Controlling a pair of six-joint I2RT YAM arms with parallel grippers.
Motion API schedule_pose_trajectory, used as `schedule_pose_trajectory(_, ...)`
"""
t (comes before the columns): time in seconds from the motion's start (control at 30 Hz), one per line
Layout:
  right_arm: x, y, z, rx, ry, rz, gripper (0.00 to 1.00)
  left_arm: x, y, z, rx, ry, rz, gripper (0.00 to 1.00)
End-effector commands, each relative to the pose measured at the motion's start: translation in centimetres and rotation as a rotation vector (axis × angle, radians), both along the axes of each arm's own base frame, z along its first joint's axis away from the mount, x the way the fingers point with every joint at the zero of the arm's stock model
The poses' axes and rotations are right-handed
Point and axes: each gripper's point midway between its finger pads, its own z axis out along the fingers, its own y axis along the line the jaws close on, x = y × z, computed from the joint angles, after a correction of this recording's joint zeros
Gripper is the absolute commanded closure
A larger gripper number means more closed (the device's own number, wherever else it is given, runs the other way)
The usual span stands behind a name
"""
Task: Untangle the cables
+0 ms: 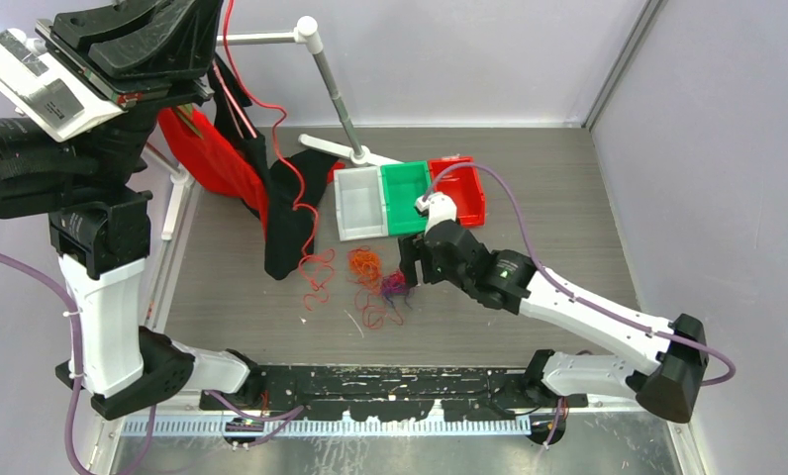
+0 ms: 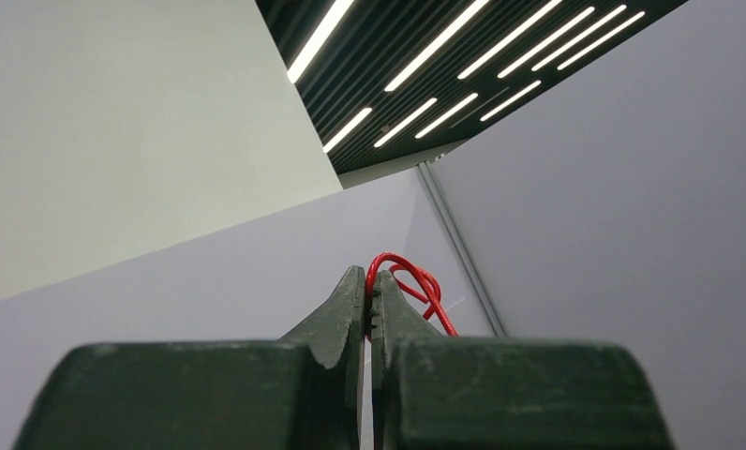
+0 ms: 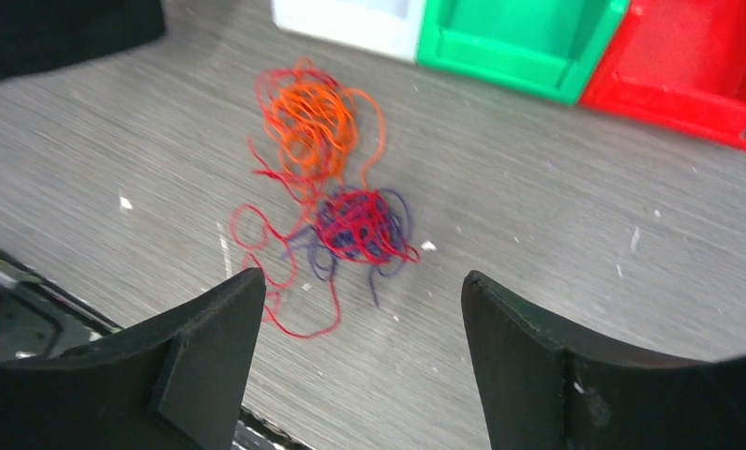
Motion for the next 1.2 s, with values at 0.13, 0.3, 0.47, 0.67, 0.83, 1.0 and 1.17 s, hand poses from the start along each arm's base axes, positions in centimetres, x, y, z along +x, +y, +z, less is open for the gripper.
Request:
schedule_pose_trajectory(0.13,-2.5,5.2,11.9,0.474,-0.267,0.302,0.14,-0.8,0.3,0.0,-0.010,-0.002,-0.019,1.00)
schedule_pose_trajectory(0.3,-5.2,7.1,17.5,0.610,-0.439,0.542,0.11,-0.2,-0.1,-0.7,-0.001,0.027,-0.028,1.00)
schedule_pose_trajectory(0.47,-5.9,9.0,20.3,0.617,-0.502,0.668,0.10,0.7,-0.7,-1.9,0.023,0.070,-0.033,1.00)
schedule_pose_trajectory(0.67,-4.1,11.0,22.5,0.645,-0.562,0.653,0.13,2.0,-1.6,-3.3,0.049,0.114,-0.037,1.00)
schedule_pose_trajectory(0.83,-3.0,12.8,22.9,0.677,-0.572,0.649,0.18,2.4,-1.9,-3.7,0.056,0.130,-0.039,1.00)
schedule_pose_trajectory(1.0,-3.0,14.2,22.7,0.704,-0.533,0.682,0.31,2.9,-2.1,-4.3,0.071,0.144,-0.028,1.00)
schedule_pose_trajectory(1.17,-0.6,13.7,22.3,0.637,-0.536,0.575,0.98,2.9,-1.9,-5.8,0.093,0.170,-0.016,1.00)
